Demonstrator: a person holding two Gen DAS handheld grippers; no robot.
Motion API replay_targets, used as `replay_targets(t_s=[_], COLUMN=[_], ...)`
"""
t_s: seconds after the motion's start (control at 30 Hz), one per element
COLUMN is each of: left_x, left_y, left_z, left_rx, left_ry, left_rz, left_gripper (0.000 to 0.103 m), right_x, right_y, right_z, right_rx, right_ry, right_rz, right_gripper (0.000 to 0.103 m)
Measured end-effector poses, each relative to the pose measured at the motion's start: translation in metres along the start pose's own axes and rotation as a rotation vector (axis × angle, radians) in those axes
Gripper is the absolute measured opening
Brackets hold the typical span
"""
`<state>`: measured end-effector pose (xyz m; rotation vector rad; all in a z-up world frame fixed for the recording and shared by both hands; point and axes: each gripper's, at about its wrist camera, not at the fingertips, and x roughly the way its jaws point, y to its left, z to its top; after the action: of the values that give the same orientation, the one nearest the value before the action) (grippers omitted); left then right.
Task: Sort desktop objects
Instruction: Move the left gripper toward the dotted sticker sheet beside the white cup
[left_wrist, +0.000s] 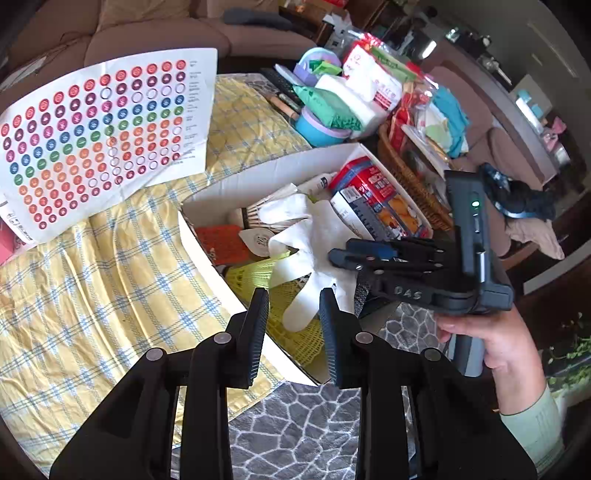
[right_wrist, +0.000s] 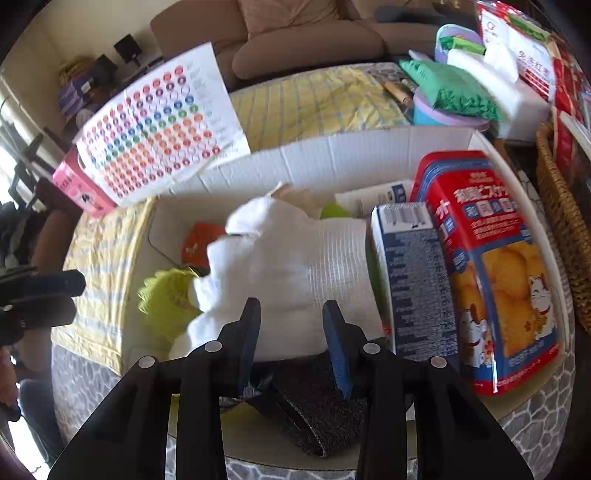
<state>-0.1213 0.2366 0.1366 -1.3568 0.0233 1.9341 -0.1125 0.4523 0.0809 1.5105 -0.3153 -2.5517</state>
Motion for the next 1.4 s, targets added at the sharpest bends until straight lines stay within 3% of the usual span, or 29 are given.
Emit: replay_targets(t_s=[0.07,0.13,0.17,0.2,0.33,0.4,0.5,0.63,0.77,0.87,0.97,1.07,1.17,1.2,1.27,1.33,1.4], left_x=[-0.013,-0.027,-0.036,-0.044,-0.067,-0.074,-0.08,-0.084,-0.083,-0.083,-0.079,-0.073,-0.065,-0.063,-0.061,-0.061,-0.061], left_y=[0.011,0.022,0.029,0.037,0.078,0.1,0.127,0.156,0.178,0.196,0.207,0.21,0.207,0.204,0.201,0.198,0.195], left_z=[0.002,0.002,0.002,0.001,-0.002,-0.003,-0.002,0.008,0.028,0.044,0.056,0.064,0.069,0.069,0.071,0.072,0.072], left_rx=[-0.012,-0.008,-0.004,-0.004,-0.04,-0.054,-0.051,-0.042,-0.01,-0.003,0.053,0.114,0.159,0.178,0.199,0.208,0.226], left_ry=[-0.033,-0.077,-0.111,-0.142,-0.202,-0.224,-0.245,-0.278,-0.319,-0.362,-0.381,-0.386,-0.391,-0.399,-0.414,-0.429,-0.435], left_rz=[0.004,0.029,0.053,0.07,0.124,0.166,0.184,0.187,0.26,0.27,0.267,0.255,0.248,0.25,0.249,0.248,0.264], left_gripper=[0.032,0.052,0.067,0.073,0.091,0.101,0.103,0.103,0.103,0.103,0.103,0.103,0.103,0.103,0.102,0.1,0.087], right_x=[-0.02,-0.037,-0.045,-0.051,-0.058,-0.054,-0.043,-0.024,-0.001,0.016,0.034,0.044,0.059,0.064,0.068,0.07,0.072], right_y=[0.003,0.01,0.015,0.021,0.048,0.06,0.073,0.081,0.082,0.078,0.07,0.065,0.062,0.062,0.064,0.065,0.066], right_z=[0.007,0.015,0.019,0.023,0.041,0.05,0.065,0.093,0.125,0.146,0.164,0.173,0.179,0.179,0.178,0.177,0.177], right_rx=[0.003,-0.003,-0.008,-0.016,-0.058,-0.091,-0.124,-0.153,-0.183,-0.2,-0.198,-0.241,-0.238,-0.24,-0.248,-0.242,-0.235], right_ry=[-0.063,-0.123,-0.149,-0.172,-0.215,-0.223,-0.212,-0.196,-0.19,-0.198,-0.207,-0.265,-0.259,-0.249,-0.251,-0.244,-0.234], right_rz=[-0.01,0.005,0.025,0.047,0.082,0.091,0.076,0.076,0.068,0.084,0.111,0.086,0.147,0.163,0.208,0.251,0.273], right_gripper=[0.04,0.059,0.063,0.068,0.087,0.092,0.098,0.099,0.099,0.099,0.099,0.099,0.099,0.098,0.088,0.042,0.036])
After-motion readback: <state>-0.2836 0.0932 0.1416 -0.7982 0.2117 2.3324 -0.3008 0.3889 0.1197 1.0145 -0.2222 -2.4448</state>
